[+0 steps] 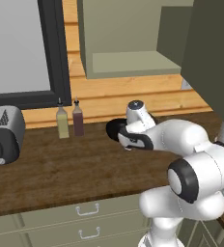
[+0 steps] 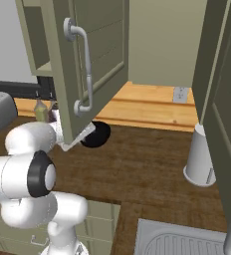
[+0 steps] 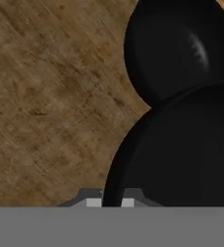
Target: Pick up the bowls on the counter and stack them on top of one another in the open cabinet. Place the smaller bowl on top of the larger bowl.
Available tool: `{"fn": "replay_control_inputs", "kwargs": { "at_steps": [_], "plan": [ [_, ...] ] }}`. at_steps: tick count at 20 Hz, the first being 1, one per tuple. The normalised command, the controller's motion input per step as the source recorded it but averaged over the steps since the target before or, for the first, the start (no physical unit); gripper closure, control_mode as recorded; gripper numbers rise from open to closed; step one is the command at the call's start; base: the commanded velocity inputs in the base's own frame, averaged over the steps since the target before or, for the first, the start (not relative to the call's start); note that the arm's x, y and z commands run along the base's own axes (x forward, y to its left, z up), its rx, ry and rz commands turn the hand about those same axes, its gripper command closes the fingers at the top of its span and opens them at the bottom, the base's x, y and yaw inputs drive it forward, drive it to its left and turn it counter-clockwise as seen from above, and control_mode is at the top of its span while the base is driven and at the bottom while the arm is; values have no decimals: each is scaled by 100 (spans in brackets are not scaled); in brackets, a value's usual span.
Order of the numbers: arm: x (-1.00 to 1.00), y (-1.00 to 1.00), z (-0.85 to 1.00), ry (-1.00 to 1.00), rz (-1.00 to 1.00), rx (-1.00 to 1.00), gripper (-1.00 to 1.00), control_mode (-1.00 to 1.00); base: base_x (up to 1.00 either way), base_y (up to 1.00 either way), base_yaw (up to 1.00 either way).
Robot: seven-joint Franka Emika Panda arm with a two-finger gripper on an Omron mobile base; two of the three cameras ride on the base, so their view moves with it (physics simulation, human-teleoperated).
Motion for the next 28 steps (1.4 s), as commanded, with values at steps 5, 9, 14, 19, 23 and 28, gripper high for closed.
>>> {"fn": "replay_control_inputs", "kwargs": {
  "at_steps": [5, 9, 14, 19, 23, 28],
  "plan": [
    [94, 39, 45, 0, 33, 0, 100, -100, 0, 0, 0],
    [81, 36, -21, 7, 35, -5, 100, -100, 0, 0, 0],
    [61, 1, -34, 5, 25, -11, 100, -100, 0, 0, 0],
    [31, -3, -42, 0, 17, -11, 100, -100, 0, 0, 0],
    [37, -3, -46, 0, 11, -10, 100, -100, 0, 0, 0],
    [23, -18, -23, 0, 3, -2, 100, -100, 0, 0, 0]
  ]
}}
